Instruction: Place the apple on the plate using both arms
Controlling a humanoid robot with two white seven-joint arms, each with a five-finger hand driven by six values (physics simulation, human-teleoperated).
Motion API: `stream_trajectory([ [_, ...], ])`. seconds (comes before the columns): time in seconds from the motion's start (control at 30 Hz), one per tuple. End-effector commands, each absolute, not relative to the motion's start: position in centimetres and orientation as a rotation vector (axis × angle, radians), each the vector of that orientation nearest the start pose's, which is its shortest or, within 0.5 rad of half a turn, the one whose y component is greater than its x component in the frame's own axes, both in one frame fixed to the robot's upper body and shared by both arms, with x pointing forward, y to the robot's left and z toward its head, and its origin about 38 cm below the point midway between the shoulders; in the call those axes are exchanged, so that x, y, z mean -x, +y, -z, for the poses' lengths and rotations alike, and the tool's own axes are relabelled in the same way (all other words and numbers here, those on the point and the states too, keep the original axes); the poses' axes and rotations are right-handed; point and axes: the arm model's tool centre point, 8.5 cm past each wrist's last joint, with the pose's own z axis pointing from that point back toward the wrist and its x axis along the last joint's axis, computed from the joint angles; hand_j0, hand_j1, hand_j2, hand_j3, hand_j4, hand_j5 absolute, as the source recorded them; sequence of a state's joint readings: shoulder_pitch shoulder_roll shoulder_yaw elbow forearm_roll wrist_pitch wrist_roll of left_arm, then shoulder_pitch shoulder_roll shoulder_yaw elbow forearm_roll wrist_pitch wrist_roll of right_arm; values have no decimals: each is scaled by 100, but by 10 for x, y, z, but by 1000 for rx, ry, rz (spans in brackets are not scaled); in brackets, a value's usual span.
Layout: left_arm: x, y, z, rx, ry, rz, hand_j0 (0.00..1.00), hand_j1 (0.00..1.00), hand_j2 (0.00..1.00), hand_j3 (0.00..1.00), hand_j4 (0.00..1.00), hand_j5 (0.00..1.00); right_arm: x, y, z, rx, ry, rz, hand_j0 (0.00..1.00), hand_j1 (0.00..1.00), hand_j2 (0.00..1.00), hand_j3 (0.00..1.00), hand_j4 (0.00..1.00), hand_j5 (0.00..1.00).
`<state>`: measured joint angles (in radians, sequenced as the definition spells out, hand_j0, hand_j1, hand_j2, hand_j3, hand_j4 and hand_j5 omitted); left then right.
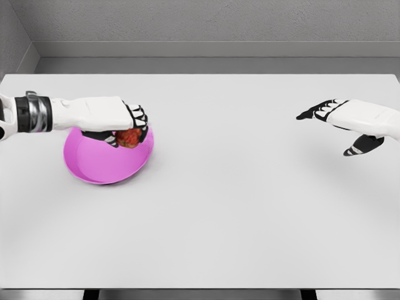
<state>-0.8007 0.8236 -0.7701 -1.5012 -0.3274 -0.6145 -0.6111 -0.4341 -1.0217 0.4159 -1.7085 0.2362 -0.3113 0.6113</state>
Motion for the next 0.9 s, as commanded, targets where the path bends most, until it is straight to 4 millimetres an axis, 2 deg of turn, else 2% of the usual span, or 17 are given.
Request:
stream_trajectory([
  [0.0, -442, 291, -245, 512, 1864, -3096, 15, 15, 15, 15, 15, 15, -392, -349, -252, 461, -1261, -1899, 100, 100, 100, 100, 100, 100],
  [0.07, -447, 297, -234, 517, 1859, -3139, 17, 17, 17, 17, 17, 17, -392, -348, -251, 460, -1263, -1898, 100, 100, 100, 100, 100, 100],
  [0.13, -445, 296, -226, 498, 1844, -3157, 18, 18, 18, 18, 18, 18, -392, -348, -252, 460, -1264, -1899, 100, 100, 100, 100, 100, 100],
  [0.2, -445, 292, -216, 463, 1856, -3170, 24, 24, 24, 24, 24, 24, -392, -348, -252, 460, -1264, -1899, 100, 100, 100, 100, 100, 100],
  [0.23, -444, 292, -213, 451, 1861, -3175, 38, 38, 38, 38, 38, 38, -392, -348, -252, 460, -1264, -1899, 100, 100, 100, 100, 100, 100],
  [0.27, -444, 292, -213, 446, 1864, -3175, 86, 86, 86, 86, 86, 86, -392, -349, -252, 462, -1262, -1899, 100, 100, 100, 100, 100, 100],
  [0.3, -444, 291, -212, 443, 1862, -3175, 100, 100, 100, 100, 100, 100, -392, -348, -252, 461, -1264, -1898, 100, 100, 100, 100, 100, 100],
  [0.47, -445, 299, -213, 456, 1873, -3192, 100, 100, 100, 100, 100, 100, -392, -349, -252, 462, -1262, -1899, 100, 100, 100, 100, 100, 100],
  [0.57, -452, 317, -216, 499, 1940, -3214, 100, 100, 100, 100, 100, 100, -392, -349, -253, 464, -1264, -1899, 100, 100, 100, 100, 100, 100],
  [0.6, -459, 332, -221, 550, 2023, -3213, 100, 100, 100, 100, 100, 100, -392, -349, -253, 464, -1264, -1899, 100, 100, 100, 100, 100, 100],
  [0.67, -464, 350, -220, 488, 2236, -3198, 100, 100, 100, 100, 100, 100, -392, -349, -253, 465, -1264, -1898, 100, 100, 100, 100, 100, 100],
  [0.7, -466, 362, -215, 495, 2284, -3221, 100, 100, 100, 100, 100, 100, -392, -349, -254, 465, -1265, -1899, 100, 100, 100, 100, 100, 100],
  [0.77, -468, 371, -213, 524, 2307, -3236, 100, 100, 100, 100, 100, 100, -392, -349, -253, 465, -1264, -1898, 100, 100, 100, 100, 100, 100],
  [0.87, -469, 372, -214, 535, 2314, -3231, 100, 100, 100, 100, 100, 100, -392, -349, -254, 465, -1265, -1899, 100, 100, 100, 100, 100, 100],
])
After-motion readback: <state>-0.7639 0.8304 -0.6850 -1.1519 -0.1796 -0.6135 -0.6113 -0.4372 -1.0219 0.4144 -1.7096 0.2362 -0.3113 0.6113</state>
